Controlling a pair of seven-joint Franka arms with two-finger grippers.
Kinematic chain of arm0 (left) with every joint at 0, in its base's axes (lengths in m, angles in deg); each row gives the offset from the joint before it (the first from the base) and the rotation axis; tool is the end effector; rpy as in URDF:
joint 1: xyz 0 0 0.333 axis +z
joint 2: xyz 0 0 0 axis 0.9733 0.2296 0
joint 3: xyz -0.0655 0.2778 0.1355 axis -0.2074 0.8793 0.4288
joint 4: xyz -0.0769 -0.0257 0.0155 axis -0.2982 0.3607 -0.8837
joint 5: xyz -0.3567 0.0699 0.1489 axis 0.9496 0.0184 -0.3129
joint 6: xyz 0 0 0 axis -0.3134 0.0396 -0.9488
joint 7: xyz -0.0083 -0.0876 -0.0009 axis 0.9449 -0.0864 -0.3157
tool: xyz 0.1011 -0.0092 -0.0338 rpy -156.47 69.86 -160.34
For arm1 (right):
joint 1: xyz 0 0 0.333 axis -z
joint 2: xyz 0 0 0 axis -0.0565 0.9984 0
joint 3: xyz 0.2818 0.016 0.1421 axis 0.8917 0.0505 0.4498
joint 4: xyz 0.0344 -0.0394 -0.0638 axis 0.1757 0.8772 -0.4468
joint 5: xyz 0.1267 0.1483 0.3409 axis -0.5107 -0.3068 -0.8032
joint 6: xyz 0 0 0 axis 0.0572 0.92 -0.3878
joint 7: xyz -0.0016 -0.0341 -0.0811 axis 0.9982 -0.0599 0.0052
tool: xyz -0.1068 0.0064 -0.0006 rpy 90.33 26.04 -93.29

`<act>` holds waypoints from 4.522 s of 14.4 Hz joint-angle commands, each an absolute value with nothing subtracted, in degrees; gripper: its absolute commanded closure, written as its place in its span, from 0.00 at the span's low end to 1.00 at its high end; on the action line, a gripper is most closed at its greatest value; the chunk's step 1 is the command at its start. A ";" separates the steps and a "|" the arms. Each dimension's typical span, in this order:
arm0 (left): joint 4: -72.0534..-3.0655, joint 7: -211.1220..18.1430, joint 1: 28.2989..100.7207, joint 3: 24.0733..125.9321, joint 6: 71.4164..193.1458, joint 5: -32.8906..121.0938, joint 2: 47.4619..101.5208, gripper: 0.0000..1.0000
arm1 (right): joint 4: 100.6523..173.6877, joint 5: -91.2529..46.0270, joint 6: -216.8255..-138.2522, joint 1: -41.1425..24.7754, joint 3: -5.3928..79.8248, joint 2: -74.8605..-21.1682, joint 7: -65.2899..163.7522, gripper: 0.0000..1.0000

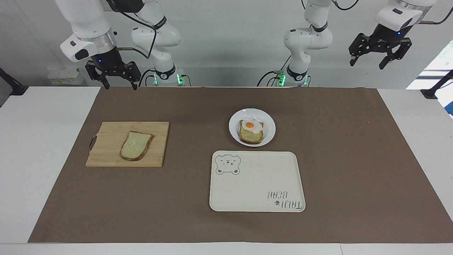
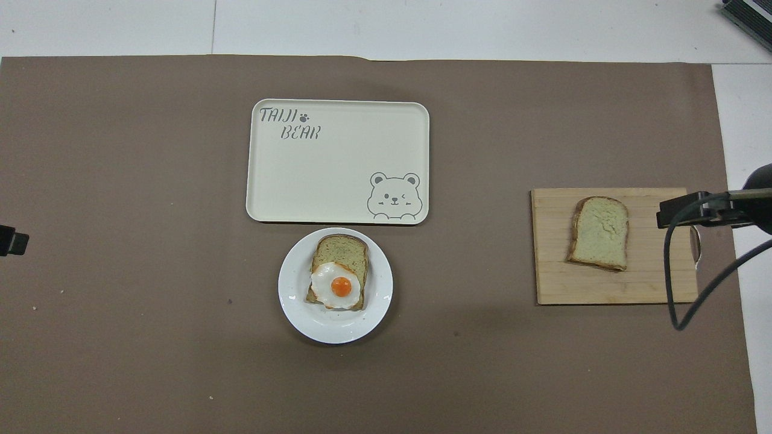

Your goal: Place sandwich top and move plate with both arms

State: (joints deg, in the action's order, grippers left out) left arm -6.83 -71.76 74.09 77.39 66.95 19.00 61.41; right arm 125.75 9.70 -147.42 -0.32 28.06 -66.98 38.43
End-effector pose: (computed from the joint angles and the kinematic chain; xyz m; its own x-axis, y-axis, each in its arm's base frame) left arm 0.4980 -0.0290 0.7200 0.9751 -0.2180 -0.0395 -0.2179 -0.9759 0.0080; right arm 0.5290 0.0109 0.6383 0.9996 -0.0208 -0.0202 -0.0202 -0.9994 0.0289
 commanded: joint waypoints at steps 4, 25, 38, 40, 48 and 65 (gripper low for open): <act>-8.61 -72.61 73.74 77.59 67.90 19.58 60.04 0.00 | 125.44 10.00 -146.51 0.25 28.35 -67.31 39.91 0.00; -8.78 -72.61 73.65 77.15 67.64 19.93 59.95 0.00 | 132.64 8.68 -151.78 5.95 28.17 -69.51 46.76 0.00; -8.78 -72.61 73.65 77.06 67.81 20.28 59.95 0.00 | 146.79 3.06 -170.66 18.09 28.17 -61.87 59.06 0.00; -8.78 -72.61 73.65 77.15 67.73 20.37 59.95 0.00 | 149.42 2.97 -174.70 17.14 28.17 -61.77 58.73 0.00; -8.78 -72.61 73.65 76.98 67.73 20.28 59.95 0.00 | 154.60 -1.69 -185.44 15.37 28.26 -55.53 59.25 0.00; -8.87 -72.61 73.83 76.36 67.46 20.99 59.95 0.00 | 157.96 -6.61 -190.28 15.28 28.34 -52.63 58.72 0.41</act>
